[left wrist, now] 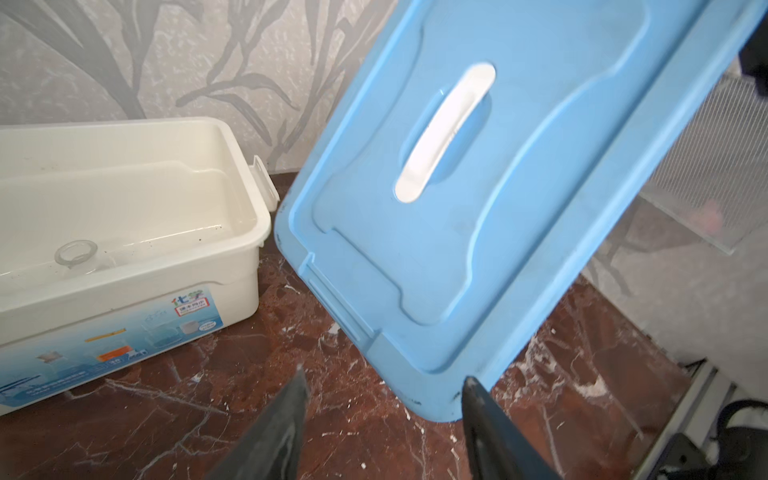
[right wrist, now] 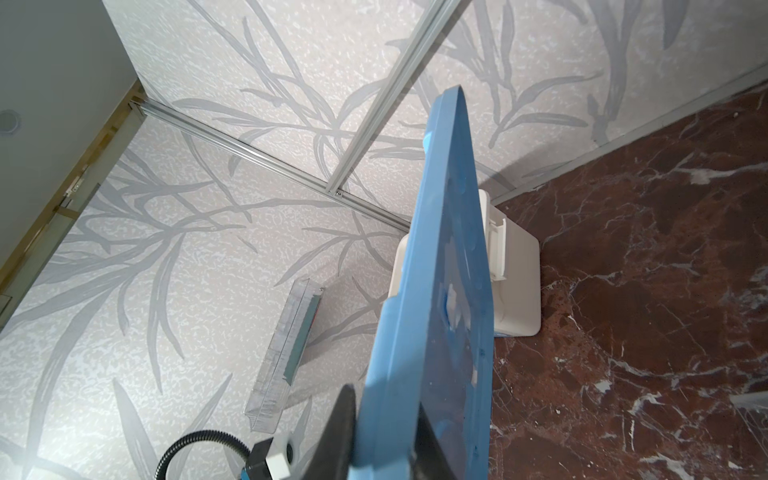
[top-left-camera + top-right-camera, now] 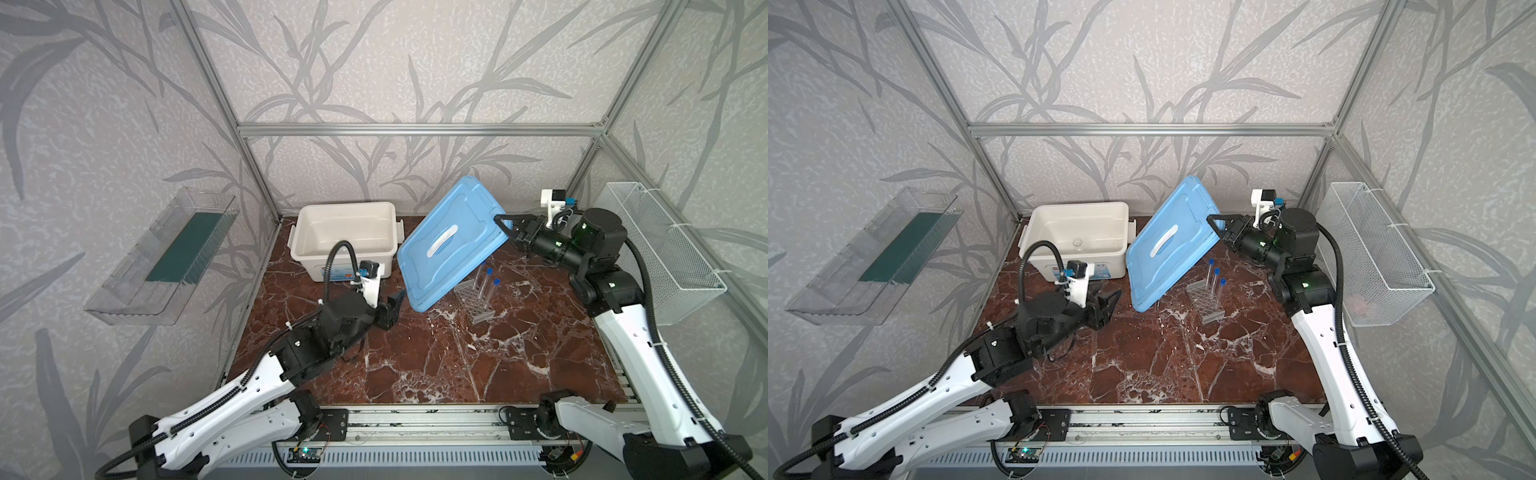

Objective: Organize the chemistry lab equipment

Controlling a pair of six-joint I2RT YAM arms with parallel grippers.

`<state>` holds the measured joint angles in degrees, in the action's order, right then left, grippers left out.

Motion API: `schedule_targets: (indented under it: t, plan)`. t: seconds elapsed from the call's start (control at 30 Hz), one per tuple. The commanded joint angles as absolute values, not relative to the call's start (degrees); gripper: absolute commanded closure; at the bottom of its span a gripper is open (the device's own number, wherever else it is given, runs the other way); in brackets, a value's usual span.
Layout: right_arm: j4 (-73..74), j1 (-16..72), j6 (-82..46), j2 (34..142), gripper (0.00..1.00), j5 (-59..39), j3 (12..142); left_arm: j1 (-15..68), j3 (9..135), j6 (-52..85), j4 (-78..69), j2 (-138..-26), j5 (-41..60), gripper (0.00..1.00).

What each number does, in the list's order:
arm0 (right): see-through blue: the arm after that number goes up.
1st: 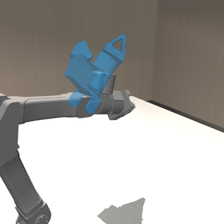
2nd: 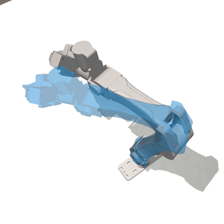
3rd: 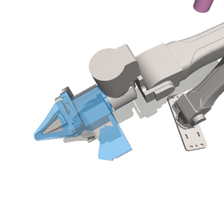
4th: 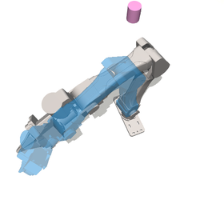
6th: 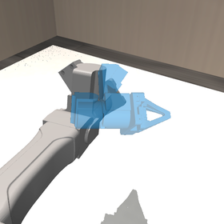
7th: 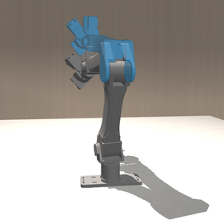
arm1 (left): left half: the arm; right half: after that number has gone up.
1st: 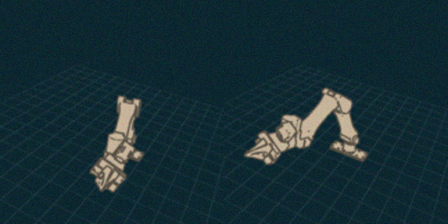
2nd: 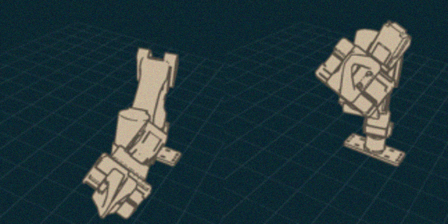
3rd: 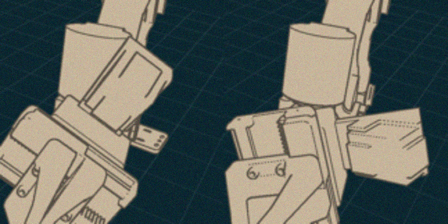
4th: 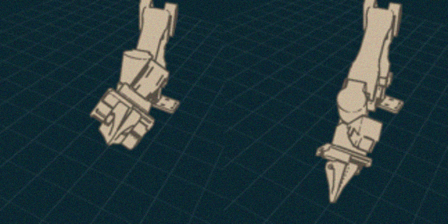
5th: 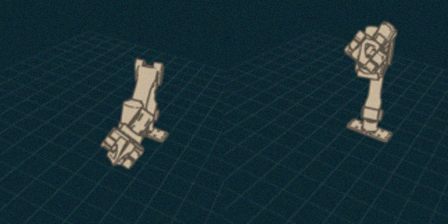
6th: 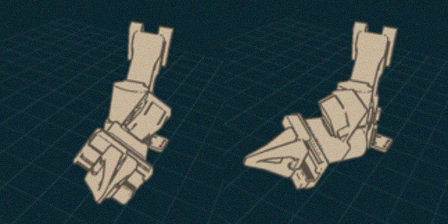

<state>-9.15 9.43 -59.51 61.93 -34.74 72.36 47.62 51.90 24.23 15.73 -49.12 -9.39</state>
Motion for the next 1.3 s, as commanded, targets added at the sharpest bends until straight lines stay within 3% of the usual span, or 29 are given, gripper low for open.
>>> schedule_targets:
  t: [0.0,0.3,0.47,0.63,1.0,1.27]
  plan:
    - [5.9,10.3,-64.7,60.3,0.85,-32.1,71.8,41.6,58.8,34.2,21.6,-52.3,3.8,0.34]
    - [18.3,21.6,-63.0,69.8,0.84,-21.6,74.8,21.3,70.4,37.3,30.1,-62.5,8.9,0.28]
    - [24.0,25.3,-62.7,78.4,0.84,-15.7,75.8,16.9,78.4,31.4,36.5,-70.0,0.2,0.18]
    - [31.9,26.4,-65.9,88.3,0.85,-14.6,78.1,9.8,81.7,31.1,36.3,-75.3,0.2,0.15]
    - [32.3,28.2,-70.1,100.1,0.84,-10.2,77.2,6.5,86.9,26.5,37.3,-87.7,-6.9,0.14]
    - [34.0,29.4,-73.4,106.0,0.8,-7.6,75.9,5.6,89.6,26.3,36.7,-93.7,-5.6,0.14]
